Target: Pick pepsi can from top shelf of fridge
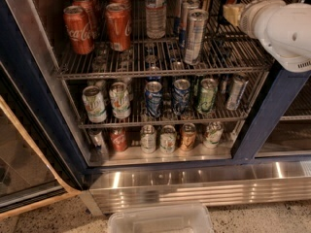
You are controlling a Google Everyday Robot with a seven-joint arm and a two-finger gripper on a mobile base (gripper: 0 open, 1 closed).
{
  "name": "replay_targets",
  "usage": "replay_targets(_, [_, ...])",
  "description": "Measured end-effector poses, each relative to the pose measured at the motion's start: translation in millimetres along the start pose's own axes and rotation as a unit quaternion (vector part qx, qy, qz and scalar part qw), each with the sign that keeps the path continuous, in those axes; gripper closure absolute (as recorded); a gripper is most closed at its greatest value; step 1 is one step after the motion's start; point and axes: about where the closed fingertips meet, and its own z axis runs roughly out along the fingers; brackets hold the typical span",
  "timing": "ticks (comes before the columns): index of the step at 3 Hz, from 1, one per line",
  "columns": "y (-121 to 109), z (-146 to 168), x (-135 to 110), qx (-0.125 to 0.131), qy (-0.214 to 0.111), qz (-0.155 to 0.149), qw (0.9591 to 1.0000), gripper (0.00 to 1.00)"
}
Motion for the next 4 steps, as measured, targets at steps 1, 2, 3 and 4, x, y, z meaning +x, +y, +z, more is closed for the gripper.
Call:
replay_targets(1, [-0.5, 22.9, -10.7, -0.001, 0.001, 0.003, 1.0000, 0.45])
replay_targets(2, [-2.6, 25.9, -9.5, 0.002, 0.005, 0.008, 1.0000, 0.43])
replay_targets(3, [-4.0, 34.9, -8.3, 0.001, 0.011, 0.006, 0.9999, 0.44])
replay_targets(4, [-4.6, 44.2, -7.4, -0.002, 0.016, 0.006, 0.9998, 0.44])
